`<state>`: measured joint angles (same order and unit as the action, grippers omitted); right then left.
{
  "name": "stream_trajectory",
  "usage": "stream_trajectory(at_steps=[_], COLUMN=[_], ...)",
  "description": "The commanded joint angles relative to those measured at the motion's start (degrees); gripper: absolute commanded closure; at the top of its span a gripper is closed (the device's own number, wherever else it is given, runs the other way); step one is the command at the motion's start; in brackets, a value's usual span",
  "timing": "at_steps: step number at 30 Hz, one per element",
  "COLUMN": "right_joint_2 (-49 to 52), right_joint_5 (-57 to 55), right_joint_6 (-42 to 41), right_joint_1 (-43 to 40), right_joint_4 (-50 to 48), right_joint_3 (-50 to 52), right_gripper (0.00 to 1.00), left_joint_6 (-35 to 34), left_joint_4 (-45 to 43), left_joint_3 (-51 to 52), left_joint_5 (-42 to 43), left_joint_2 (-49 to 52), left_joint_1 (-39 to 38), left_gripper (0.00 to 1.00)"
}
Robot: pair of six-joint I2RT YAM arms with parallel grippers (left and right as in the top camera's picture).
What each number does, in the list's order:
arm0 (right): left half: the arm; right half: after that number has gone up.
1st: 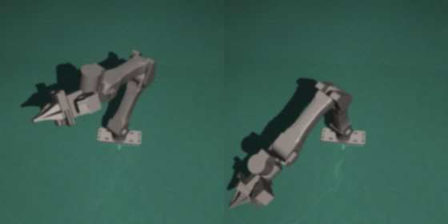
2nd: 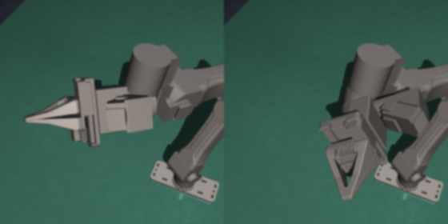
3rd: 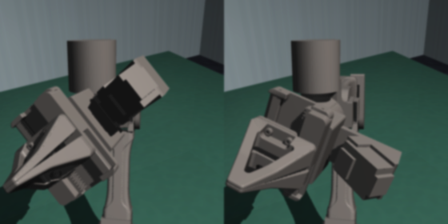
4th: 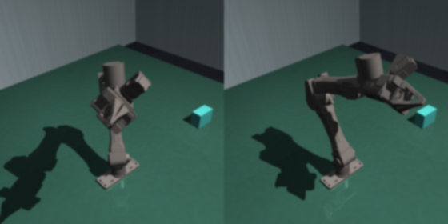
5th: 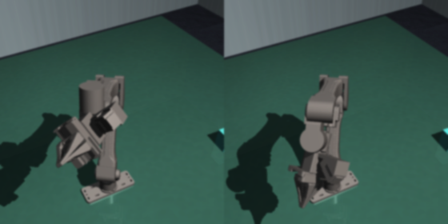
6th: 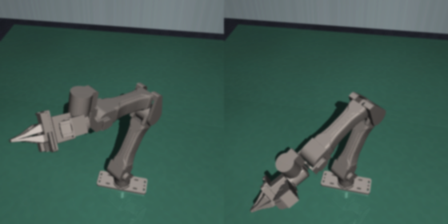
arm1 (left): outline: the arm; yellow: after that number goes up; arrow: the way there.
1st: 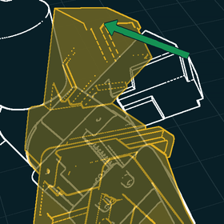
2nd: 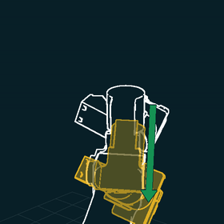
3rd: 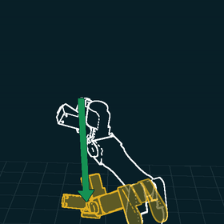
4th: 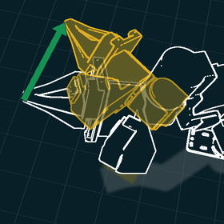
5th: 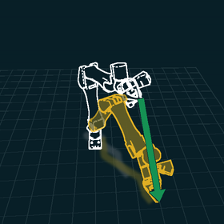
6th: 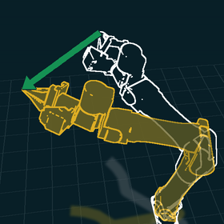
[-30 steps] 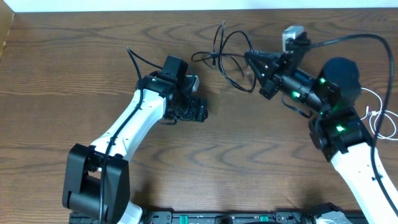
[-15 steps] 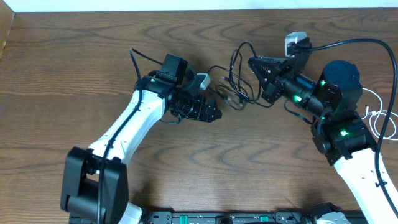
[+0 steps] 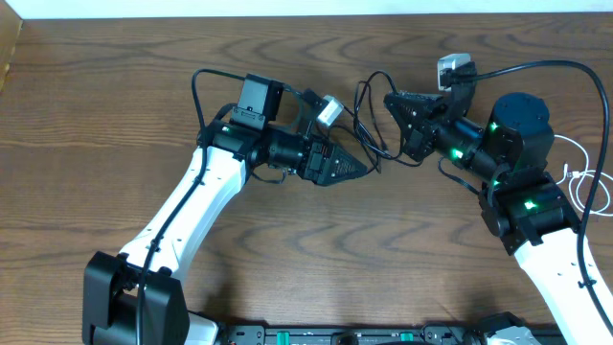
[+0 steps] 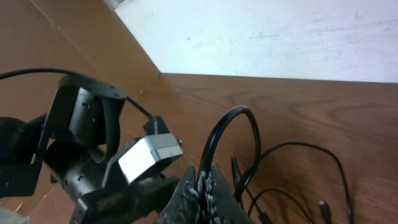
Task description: Untangle cables
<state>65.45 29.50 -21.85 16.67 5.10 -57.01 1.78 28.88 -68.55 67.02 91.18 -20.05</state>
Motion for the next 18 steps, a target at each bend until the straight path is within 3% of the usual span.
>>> stream_trajectory(at_steps=[1,8,18], right_joint_2=[-0.2,-0.2,-0.2], right_joint_5=[1.22,2.62,2.6], right_joint_6=[1.09,1.07,1.05], right_joint_1=[-0.22,-0.22,-0.09], right_joint_4=[-0.28,-0.39,-0.57], right_joint_3=[-0.98,-0.98,-0.98], right_gripper=[0.99,0.99,0.99], left_joint_6=[-0.31,-13.05,-22.71], left_joint_4=[-2.78,-10.73,-17.09], left_joint_3=[-0.2,-0.17,-0.17], left_joint_5=[1.68,-13.11,-18.84], left_joint_2=[-0.59,-0.57,1.01], left_joint_1=[0.15,0.13,0.09], left_gripper=[0.25,0.26,0.29])
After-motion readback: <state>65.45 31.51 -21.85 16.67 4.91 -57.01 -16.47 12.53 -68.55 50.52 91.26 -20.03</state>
